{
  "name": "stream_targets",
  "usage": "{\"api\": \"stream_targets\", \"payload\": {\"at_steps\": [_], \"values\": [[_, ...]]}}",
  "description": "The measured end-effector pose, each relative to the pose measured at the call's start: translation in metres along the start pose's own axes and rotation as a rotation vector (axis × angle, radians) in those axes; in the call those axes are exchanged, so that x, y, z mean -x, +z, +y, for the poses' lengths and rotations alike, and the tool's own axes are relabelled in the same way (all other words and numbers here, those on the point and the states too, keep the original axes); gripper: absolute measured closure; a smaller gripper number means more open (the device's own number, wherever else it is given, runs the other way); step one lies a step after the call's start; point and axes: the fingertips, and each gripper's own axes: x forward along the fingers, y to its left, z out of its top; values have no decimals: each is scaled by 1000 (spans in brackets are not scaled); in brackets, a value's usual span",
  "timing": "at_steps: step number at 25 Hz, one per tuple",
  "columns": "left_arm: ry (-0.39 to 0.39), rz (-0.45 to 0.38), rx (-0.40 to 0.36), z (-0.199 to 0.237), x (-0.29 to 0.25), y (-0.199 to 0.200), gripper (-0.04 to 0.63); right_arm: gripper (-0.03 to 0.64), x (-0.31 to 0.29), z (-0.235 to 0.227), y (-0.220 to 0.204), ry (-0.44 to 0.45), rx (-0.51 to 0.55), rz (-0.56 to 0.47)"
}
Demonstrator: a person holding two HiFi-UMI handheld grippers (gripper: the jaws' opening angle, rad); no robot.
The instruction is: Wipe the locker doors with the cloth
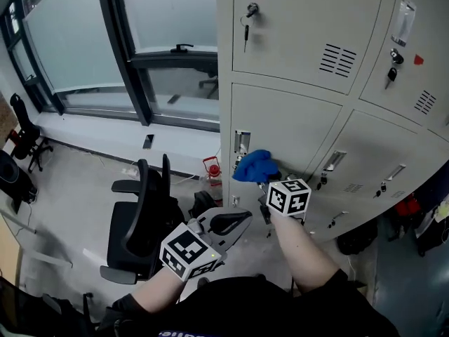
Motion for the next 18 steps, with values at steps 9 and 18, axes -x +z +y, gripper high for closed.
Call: {"api": "stream_targets", "payload": {"at_steps": [9,18], "values": [[30,22,17,8,8,-7,588,569,-21,-9,-12,15,-35,21],[-41,35,-21,-12,-23,1,588,569,53,-82,-11,-130,-76,-27]]}}
